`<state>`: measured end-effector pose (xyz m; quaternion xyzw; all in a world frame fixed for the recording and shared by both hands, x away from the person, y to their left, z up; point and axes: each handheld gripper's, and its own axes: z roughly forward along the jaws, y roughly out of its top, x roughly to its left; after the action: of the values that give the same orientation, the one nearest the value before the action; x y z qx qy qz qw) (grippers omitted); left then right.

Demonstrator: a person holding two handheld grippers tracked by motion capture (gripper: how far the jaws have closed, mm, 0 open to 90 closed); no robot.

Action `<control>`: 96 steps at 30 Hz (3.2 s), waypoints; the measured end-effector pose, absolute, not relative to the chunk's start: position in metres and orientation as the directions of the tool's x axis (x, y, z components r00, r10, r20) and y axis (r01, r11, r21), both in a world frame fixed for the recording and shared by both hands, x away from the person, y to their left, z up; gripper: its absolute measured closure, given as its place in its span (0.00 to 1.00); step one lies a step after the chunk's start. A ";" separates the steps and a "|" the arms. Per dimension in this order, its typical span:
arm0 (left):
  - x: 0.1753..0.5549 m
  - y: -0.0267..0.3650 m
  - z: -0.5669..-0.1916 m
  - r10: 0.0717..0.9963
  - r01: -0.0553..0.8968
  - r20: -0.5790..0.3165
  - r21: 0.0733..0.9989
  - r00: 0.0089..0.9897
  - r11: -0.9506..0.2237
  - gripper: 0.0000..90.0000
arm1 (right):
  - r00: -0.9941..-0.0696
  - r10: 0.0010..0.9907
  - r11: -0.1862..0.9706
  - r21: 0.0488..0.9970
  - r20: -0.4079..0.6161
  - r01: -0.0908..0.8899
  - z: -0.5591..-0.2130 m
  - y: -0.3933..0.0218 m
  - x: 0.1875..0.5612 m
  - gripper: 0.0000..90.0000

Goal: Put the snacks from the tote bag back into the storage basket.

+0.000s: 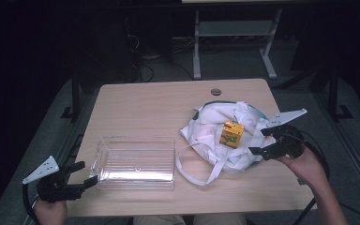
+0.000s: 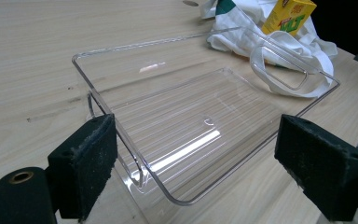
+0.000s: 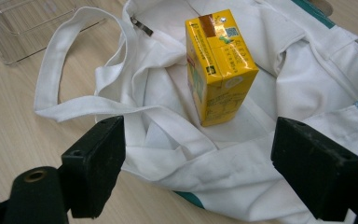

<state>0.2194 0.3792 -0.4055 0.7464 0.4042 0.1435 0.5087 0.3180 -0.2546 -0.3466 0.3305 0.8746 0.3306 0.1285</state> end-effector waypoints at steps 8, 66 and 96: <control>0.219 0.379 -0.405 0.750 0.458 -0.204 0.877 0.629 -0.146 0.14 | -0.758 0.652 0.582 0.651 -0.015 0.487 -0.342 -0.249 0.327 0.19; 0.219 0.381 -0.404 0.749 0.449 -0.199 0.882 0.632 -0.144 0.14 | -0.805 0.594 0.664 0.570 -0.009 0.484 -0.342 -0.209 0.381 0.16; 0.219 0.382 -0.404 0.748 0.446 -0.198 0.883 0.633 -0.144 0.14 | -0.800 0.600 0.672 0.546 -0.007 0.500 -0.373 -0.203 0.399 0.22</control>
<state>0.2187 0.3819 -0.4042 0.7420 0.4023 0.1462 0.5159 0.3987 -0.2032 -0.3725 0.3024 0.9096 0.2694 0.0932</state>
